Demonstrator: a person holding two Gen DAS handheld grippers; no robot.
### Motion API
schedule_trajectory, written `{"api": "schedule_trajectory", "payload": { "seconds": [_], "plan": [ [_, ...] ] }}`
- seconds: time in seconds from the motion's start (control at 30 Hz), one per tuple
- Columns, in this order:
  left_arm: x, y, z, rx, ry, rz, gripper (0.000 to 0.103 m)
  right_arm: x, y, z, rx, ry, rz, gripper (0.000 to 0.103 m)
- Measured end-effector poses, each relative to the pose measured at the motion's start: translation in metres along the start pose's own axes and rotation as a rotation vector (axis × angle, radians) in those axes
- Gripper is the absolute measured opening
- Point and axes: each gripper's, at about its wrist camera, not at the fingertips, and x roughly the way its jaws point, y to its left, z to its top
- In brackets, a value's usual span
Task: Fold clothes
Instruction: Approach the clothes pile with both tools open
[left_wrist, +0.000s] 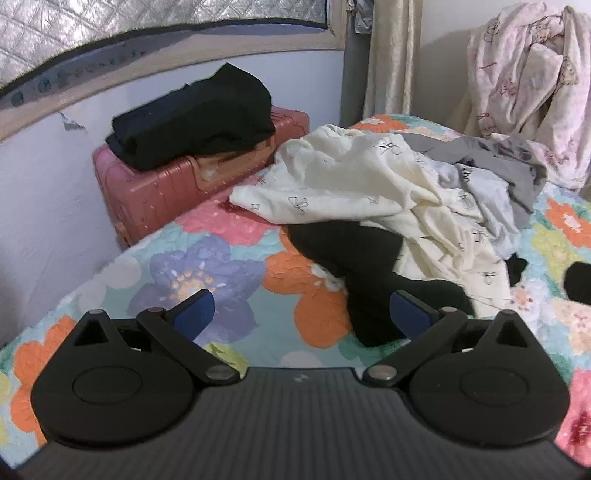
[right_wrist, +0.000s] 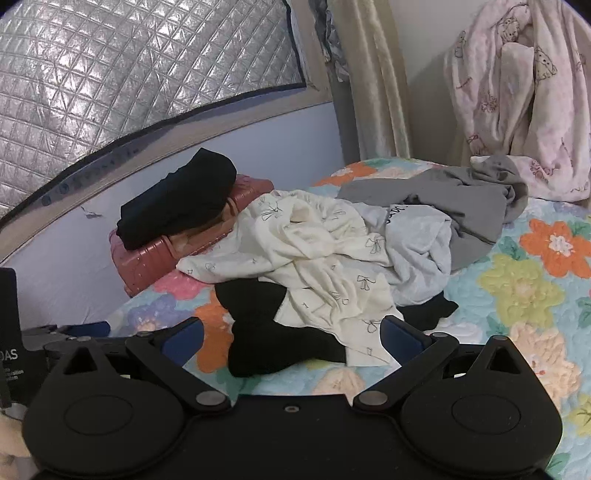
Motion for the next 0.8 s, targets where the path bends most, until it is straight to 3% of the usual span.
{"api": "schedule_trajectory", "payload": {
  "seconds": [0.3,0.47,0.63,0.8],
  "plan": [
    [0.0,-0.017,-0.023,0.032,0.052,-0.004,0.103,0.002,0.009,0.003,-0.046,0.02,-0.023,0.103],
    [0.005,-0.003,-0.013,0.001,0.095,-0.08,0.103,0.002,0.003,-0.004,-0.036,-0.004,-0.004,0.103],
    [0.006,-0.002,-0.013,-0.029,0.143,-0.109,0.099,0.0,0.007,-0.006,-0.058,-0.011,-0.013,0.103],
    [0.002,0.001,-0.012,-0.022,0.127,-0.094,0.092,-0.003,0.008,-0.008,-0.079,-0.024,-0.013,0.103]
  ]
}}
